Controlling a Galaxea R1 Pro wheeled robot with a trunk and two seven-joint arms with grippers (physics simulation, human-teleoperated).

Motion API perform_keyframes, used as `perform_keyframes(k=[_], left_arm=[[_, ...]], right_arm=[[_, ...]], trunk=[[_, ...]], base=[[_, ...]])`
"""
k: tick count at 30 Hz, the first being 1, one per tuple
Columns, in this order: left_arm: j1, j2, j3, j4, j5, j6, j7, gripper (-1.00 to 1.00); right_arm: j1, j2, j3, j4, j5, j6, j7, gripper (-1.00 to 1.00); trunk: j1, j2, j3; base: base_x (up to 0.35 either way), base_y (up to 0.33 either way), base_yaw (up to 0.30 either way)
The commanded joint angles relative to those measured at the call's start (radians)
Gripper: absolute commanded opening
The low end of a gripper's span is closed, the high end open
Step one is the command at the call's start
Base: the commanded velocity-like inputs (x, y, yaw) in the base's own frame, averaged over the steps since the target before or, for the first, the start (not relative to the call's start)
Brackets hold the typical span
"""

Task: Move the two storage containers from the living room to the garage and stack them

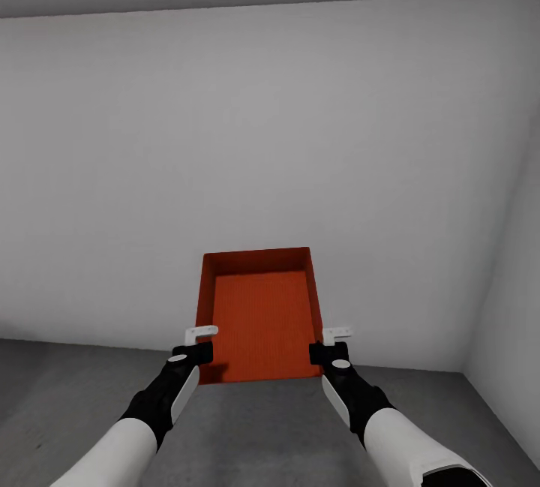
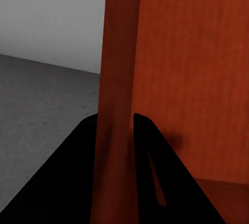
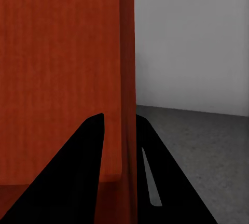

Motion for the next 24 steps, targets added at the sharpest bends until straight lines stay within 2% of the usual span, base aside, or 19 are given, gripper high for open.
perform_keyframes(k=[1, 8, 24], left_arm=[[0.000, 0.001, 0.011, -0.030, -0.007, -0.013, 0.009, -1.00], [0.000, 0.001, 0.011, -0.031, -0.007, -0.013, 0.009, -1.00], [0.000, 0.001, 0.011, -0.030, -0.007, -0.013, 0.009, -1.00]], right_arm=[[0.000, -0.008, -0.010, 0.001, -0.001, 0.005, -0.012, -1.00], [0.000, -0.008, -0.011, 0.001, -0.001, 0.007, -0.011, -1.00], [0.000, -0.008, -0.010, 0.001, -0.001, 0.007, -0.011, -1.00]], trunk=[[0.000, -0.001, 0.000], [0.000, -0.001, -0.002], [0.000, -0.001, -0.026]], base=[[0.000, 0.000, 0.000], [0.000, 0.000, 0.000], [0.000, 0.000, 0.000]])
